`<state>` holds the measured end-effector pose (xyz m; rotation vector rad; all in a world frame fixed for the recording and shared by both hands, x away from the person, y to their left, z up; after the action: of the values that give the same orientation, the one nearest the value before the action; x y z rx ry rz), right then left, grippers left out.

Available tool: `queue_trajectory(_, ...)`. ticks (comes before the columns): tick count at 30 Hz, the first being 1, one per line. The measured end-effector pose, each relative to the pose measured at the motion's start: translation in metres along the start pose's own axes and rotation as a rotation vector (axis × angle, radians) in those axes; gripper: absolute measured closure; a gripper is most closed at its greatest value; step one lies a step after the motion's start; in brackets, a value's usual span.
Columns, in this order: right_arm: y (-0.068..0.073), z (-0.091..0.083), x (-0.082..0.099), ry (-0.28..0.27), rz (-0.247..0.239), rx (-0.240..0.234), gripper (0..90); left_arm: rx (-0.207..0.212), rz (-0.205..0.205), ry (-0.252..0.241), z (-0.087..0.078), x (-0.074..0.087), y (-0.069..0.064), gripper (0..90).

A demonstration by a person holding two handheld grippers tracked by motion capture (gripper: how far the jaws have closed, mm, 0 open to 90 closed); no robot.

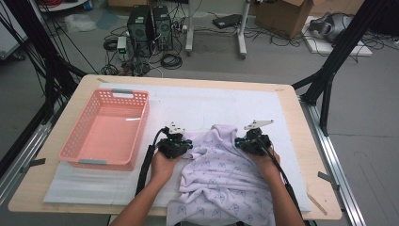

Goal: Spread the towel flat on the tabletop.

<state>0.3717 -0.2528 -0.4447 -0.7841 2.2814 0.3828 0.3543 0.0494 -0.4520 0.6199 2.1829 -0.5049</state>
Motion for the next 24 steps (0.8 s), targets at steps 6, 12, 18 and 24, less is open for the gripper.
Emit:
queue_trajectory(6, -0.033, -0.033, 0.013, 0.004, 0.092, 0.172, 86.9, -0.035, -0.04, -0.05, -0.01, -0.003, 0.013, 87.4)
queue_trajectory(12, -0.052, -0.054, 0.031, 0.017, 0.176, 0.143, 83.3, -0.039, -0.067, -0.075, -0.013, -0.003, 0.023, 88.4)
queue_trajectory(18, -0.063, -0.073, 0.03, -0.118, 0.212, 0.151, 71.7, 0.03, -0.047, -0.079, 0.0, -0.012, 0.011, 58.6)
queue_trajectory(24, -0.074, -0.06, 0.031, -0.035, 0.226, 0.177, 72.5, 0.049, -0.077, -0.005, 0.02, -0.018, 0.007, 48.0)
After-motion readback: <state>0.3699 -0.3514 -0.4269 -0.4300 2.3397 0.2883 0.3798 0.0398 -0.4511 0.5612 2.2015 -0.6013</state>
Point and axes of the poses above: each handheld gripper's, and its own axes: z roughly forward along the jaws, x roughly out of its underside, y roughly to its left, the point moved 1 cm from there along z, roughly forward along the jaws, and after that the axes turned 1 degree about -x, right-handed, at the moved point
